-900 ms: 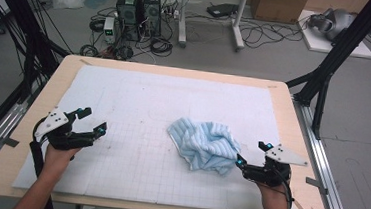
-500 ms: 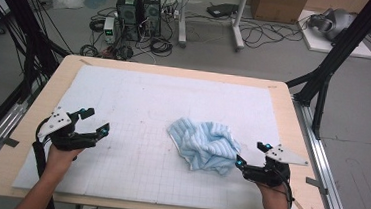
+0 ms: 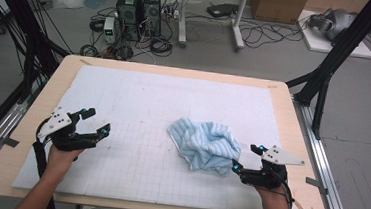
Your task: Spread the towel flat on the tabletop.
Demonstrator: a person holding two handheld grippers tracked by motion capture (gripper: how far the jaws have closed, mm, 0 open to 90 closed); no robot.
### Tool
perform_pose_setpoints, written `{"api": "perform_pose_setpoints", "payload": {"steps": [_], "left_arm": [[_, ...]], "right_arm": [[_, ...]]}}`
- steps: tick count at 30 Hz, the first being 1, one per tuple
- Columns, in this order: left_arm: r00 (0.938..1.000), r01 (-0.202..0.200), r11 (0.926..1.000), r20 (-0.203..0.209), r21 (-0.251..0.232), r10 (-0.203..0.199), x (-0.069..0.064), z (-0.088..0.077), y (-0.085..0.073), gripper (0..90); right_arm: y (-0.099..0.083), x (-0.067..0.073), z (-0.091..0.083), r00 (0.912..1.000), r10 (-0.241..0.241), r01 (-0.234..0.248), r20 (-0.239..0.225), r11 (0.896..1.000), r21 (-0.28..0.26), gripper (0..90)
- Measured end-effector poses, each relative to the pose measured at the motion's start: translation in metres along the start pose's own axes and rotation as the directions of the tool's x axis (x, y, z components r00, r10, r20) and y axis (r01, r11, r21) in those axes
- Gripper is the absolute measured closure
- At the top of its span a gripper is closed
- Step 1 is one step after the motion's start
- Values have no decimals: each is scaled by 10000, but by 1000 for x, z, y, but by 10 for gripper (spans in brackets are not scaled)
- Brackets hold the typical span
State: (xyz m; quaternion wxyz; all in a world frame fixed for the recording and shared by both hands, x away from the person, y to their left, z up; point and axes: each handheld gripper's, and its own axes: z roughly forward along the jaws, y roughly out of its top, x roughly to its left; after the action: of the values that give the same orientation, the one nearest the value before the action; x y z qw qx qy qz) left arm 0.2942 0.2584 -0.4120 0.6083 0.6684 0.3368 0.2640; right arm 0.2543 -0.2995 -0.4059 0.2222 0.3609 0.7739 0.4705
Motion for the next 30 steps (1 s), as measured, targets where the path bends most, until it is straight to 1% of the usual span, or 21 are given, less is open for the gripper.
{"api": "perform_pose_setpoints", "payload": {"steps": [1, 3, 5, 6, 7, 8, 9, 11, 13, 15, 17, 18, 19, 20, 21, 22, 23, 25, 26, 28, 30], "left_arm": [[10000, 5, 10000, -2, 11, -5, 0, 0, 0, 182], [10000, 0, 10000, 7, 17, 0, 0, 0, 0, 182], [10000, 13, 10000, -19, 14, -13, 1, -1, -1, 183], [10000, 23, 10000, -26, 27, -23, 1, -1, -1, 183], [10000, 37, 10000, -40, 28, -37, 1, -1, -1, 183], [10000, 23, 10000, -39, 35, -23, 1, -1, -1, 183], [10000, 39, 10000, -47, 54, -39, 1, -1, -1, 183], [10000, 62, 9999, -47, 134, -62, 2, 0, -3, 184], [9999, 102, 9998, -28, 158, -101, 2, 0, -4, 184], [10000, 85, 9998, -7, 201, -85, 1, 1, -4, 184], [10000, 84, 9997, -2, 235, -84, 1, 2, -5, 185], [9999, 103, 9996, -4, 279, -103, 2, 2, -6, 185], [9999, 103, 9996, -4, 279, -103, 2, 2, -6, 185], [9999, 116, 9995, -14, 304, -115, 3, 2, -6, 185], [9999, 123, 9994, -53, 323, -122, 4, 1, -7, 185], [9997, 203, 9993, -135, 310, -199, 6, 1, -7, 185], [9996, 246, 9991, -173, 336, -241, 7, 0, -8, 186], [9994, 258, 9992, -223, 309, -251, 8, -1, -8, 187], [9991, 310, 9991, -313, 278, -302, 11, -2, -7, 191], [9986, 343, 9991, -404, 229, -333, 13, -2, -7, 193], [9984, 386, 9991, -425, 198, -377, 14, -3, -7, 193]], "right_arm": [[1, 1, 0, 9998, -114, 114, -171, 9999, 44, 220], [1, 3, 1, 9983, -333, 339, -473, 9994, 118, 258], [1, 5, 4, 9964, -445, 463, -726, 9987, 228, 328], [1, 5, 4, 9964, -445, 463, -726, 9987, 228, 328], [1, 8, 7, 9928, -624, 659, -1024, 9974, 307, 375], [2, 8, 9, 9911, -757, 794, -1092, 9964, 302, 395], [2, 10, 11, 9888, -833, 888, -1238, 9953, 394, 397], [3, 13, 18, 9858, -988, 1085, -1357, 9919, 658, 392], [3, 16, 28, 9836, -1297, 1432, -1254, 9841, 1051, 361], [3, 20, 40, 9833, -1556, 1690, -945, 9732, 1561, 337], [4, 22, 50, 9800, -1873, 1973, -666, 9573, 2113, 381], [4, 24, 54, 9795, -1942, 2015, -539, 9515, 2324, 441], [5, 24, 56, 9794, -1959, 2022, -498, 9498, 2389, 502], [5, 24, 57, 9806, -1900, 1958, -471, 9507, 2407, 578], [7, 23, 57, 9825, -1793, 1861, -502, 9546, 2326, 642], [8, 22, 55, 9846, -1652, 1736, -570, 9617, 2120, 692], [10, 21, 53, 9880, -1400, 1498, -653, 9711, 1855, 734], [17, 19, 51, 9946, -716, 813, -748, 9873, 1362, 751], [21, 19, 51, 9952, -453, 550, -872, 9921, 1123, 756], [31, 19, 53, 9936, -136, 214, -1121, 9974, 684, 757], [43, 22, 57, 9887, -116, 166, -1497, 9994, 317, 757]]}}
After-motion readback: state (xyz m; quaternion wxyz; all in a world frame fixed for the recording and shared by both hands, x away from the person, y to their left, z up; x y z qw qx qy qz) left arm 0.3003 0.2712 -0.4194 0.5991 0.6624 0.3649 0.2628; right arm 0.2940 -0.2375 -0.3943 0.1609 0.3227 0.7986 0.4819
